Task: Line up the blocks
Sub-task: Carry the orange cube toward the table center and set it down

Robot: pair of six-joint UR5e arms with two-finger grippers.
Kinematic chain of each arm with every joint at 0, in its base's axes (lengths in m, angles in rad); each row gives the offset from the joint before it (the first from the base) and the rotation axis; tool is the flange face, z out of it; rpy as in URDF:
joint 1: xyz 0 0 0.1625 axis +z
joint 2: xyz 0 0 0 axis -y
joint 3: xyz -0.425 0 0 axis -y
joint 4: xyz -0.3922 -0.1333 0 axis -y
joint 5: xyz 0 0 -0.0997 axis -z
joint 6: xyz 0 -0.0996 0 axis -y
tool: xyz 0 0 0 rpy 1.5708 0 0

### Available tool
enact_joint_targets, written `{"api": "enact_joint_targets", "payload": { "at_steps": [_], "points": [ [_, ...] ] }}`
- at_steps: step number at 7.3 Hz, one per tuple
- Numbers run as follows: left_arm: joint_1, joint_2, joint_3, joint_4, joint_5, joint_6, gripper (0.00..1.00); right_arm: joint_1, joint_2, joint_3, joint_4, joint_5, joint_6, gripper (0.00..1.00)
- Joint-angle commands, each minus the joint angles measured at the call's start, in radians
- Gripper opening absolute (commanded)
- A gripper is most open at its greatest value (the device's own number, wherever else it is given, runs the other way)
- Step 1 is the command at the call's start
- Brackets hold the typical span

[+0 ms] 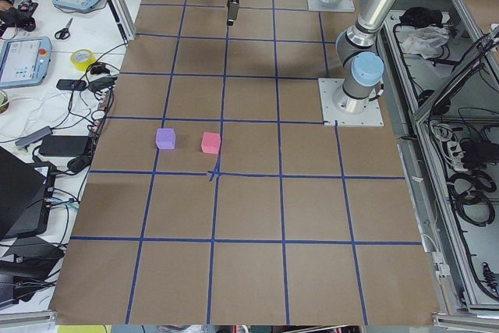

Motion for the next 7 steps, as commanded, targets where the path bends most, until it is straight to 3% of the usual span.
{"api": "enact_joint_targets", "payload": {
  "at_steps": [1, 4, 7],
  "points": [
    [0.0, -0.001, 0.002, 0.0, 0.0, 0.0, 1.0, 0.123, 0.113, -0.135, -0.007, 0.001, 0.029, 0.0],
    [0.0, -0.007, 0.002, 0.0, 0.001, 0.002, 1.0, 0.228, 0.285, -0.322, -0.007, 0.001, 0.084, 0.0],
    [-0.002, -0.002, 0.002, -0.001, -0.002, 0.005, 1.0, 0.268, 0.314, -0.355, 0.0, 0.013, 0.143, 0.0]
  ]
}}
